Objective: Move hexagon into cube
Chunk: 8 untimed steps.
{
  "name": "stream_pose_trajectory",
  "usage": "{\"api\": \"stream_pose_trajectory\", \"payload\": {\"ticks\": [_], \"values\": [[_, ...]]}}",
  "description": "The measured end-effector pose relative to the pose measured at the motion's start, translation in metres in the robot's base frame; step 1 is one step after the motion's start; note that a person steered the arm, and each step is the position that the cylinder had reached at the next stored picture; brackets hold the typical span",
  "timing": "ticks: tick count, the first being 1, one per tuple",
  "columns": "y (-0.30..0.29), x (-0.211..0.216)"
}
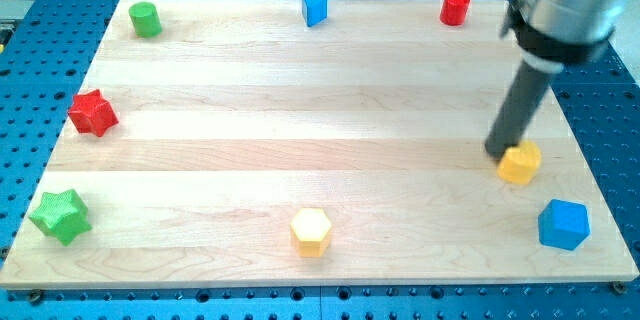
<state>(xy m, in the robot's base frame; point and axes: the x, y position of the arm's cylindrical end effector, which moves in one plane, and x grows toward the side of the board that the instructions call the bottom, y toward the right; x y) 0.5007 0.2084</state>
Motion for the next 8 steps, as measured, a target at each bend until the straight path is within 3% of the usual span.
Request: {"api": "stream_pose_trajectory", "payload": {"ticks": [1,3,4,5,6,7,8], "values": [[0.017,0.037],[-0.02,-0.032],[-0.129,-0.01],[-0.133,0.111],[-0.13,0.118],[-0.124,0.11],[-0.085,0.028]]}}
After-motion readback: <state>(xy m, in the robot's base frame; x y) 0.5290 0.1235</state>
